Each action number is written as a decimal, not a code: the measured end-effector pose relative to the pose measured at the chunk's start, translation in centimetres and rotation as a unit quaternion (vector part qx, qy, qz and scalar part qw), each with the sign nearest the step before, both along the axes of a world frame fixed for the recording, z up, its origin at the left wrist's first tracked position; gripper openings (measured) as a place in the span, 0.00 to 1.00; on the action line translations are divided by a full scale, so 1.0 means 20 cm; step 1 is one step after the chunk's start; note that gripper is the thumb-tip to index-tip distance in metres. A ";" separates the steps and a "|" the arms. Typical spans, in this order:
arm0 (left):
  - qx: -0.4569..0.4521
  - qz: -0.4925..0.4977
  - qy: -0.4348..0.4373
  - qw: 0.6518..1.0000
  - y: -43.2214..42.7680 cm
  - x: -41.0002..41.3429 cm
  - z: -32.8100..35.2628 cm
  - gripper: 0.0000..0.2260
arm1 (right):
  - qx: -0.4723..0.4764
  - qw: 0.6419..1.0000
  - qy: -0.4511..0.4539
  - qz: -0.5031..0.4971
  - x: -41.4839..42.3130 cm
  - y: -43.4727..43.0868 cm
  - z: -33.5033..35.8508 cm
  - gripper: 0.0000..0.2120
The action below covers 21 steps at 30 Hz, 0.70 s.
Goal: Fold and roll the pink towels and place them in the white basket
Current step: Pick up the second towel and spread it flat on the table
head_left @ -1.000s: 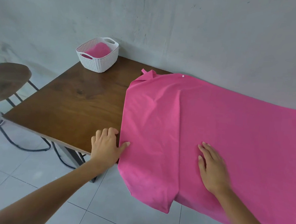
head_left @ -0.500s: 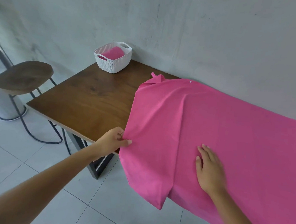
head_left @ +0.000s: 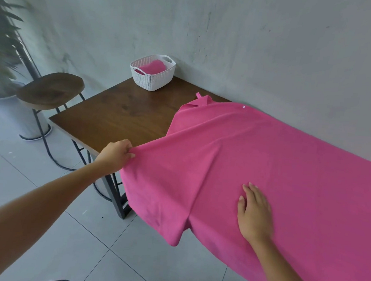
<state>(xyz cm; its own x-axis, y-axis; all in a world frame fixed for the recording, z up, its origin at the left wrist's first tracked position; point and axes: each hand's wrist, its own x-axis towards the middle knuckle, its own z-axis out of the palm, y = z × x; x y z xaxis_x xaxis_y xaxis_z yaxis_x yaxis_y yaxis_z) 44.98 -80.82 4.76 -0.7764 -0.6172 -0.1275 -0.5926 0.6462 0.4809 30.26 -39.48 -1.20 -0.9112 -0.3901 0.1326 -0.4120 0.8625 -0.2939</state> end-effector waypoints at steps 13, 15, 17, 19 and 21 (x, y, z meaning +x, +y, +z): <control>-0.113 0.117 0.035 0.986 -0.04 -0.20 0.06 0.02 | -0.011 1.000 0.013 0.002 0.00 -0.01 -0.02 0.20; -0.166 0.107 0.056 0.979 0.01 -0.19 0.03 0.07 | -0.011 1.000 0.013 0.003 0.00 0.00 -0.02 0.20; -0.211 0.060 0.084 0.972 0.08 -0.19 0.01 0.11 | -0.012 1.000 0.014 0.002 0.00 0.00 -0.02 0.20; -0.216 -0.008 0.100 0.971 0.15 -0.19 0.00 0.12 | -0.011 1.000 0.014 0.003 0.00 -0.01 -0.02 0.21; -0.200 -0.057 0.102 0.973 0.22 -0.21 -0.02 0.11 | -0.013 1.000 0.014 0.004 0.00 0.00 -0.03 0.21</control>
